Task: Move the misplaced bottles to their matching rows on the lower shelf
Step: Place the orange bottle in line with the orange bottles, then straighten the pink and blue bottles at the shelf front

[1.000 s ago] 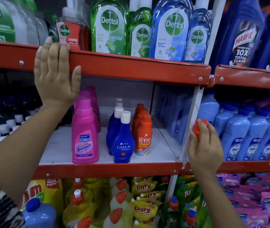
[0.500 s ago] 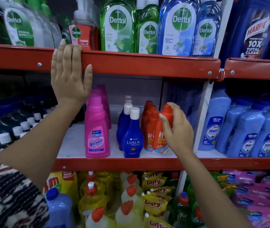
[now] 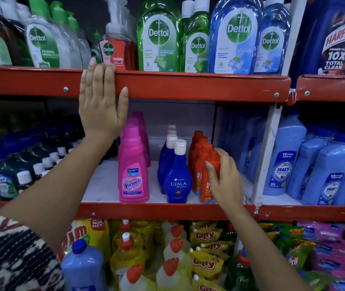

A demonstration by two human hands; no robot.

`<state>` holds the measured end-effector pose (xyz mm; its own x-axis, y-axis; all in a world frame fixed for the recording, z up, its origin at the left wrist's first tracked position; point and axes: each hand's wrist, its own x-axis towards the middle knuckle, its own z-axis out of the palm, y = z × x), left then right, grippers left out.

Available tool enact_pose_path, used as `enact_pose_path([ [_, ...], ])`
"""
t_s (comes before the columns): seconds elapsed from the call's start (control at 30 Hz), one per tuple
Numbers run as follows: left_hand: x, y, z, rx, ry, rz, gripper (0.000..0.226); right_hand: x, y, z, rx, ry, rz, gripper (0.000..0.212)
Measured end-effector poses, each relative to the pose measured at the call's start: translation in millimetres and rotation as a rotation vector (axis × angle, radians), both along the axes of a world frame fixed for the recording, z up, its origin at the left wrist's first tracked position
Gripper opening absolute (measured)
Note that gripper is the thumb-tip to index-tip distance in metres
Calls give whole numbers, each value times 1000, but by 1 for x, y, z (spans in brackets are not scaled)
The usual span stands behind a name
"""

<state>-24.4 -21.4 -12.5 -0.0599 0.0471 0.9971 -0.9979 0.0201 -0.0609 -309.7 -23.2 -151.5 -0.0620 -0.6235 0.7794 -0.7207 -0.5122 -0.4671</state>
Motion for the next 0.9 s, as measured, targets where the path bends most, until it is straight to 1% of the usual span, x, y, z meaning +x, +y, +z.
enact_pose_path([
  [0.13, -7, 14, -3, 96, 30, -61, 56, 10, 15, 3, -18, 14, -85, 55],
  [0.2, -14, 22, -18, 141, 22, -87, 55, 23, 26, 2, -61, -11, -63, 58],
  [0.3, -28, 34, -64, 212, 47, -152, 56, 51, 44, -3, -69, -44, 95, 53],
  [0.4, -39, 47, -126, 353, 118, -230, 57, 85, 56, -16, -58, -108, 266, 44],
  [0.47, -44, 55, -162, 464, 238, -362, 58, 106, 55, -26, -32, -149, 366, 40],
  [0.53, -50, 65, -185, 528, 453, -547, 59, 123, 51, -35, 45, -221, 447, 37],
  [0.6, -52, 70, -195, 510, 653, -695, 58, 138, 43, -43, 145, -266, 489, 37],
  [0.7, -48, 69, -196, 525, 869, -862, 46, 153, 32, -46, 284, -256, 525, 45],
  [0.8, -38, 61, -195, 552, 985, -973, 58, 160, 22, -43, 360, -274, 527, 45],
  [0.9, -32, 55, -193, 572, 1053, -1052, 63, 161, 17, -39, 401, -314, 507, 39],
])
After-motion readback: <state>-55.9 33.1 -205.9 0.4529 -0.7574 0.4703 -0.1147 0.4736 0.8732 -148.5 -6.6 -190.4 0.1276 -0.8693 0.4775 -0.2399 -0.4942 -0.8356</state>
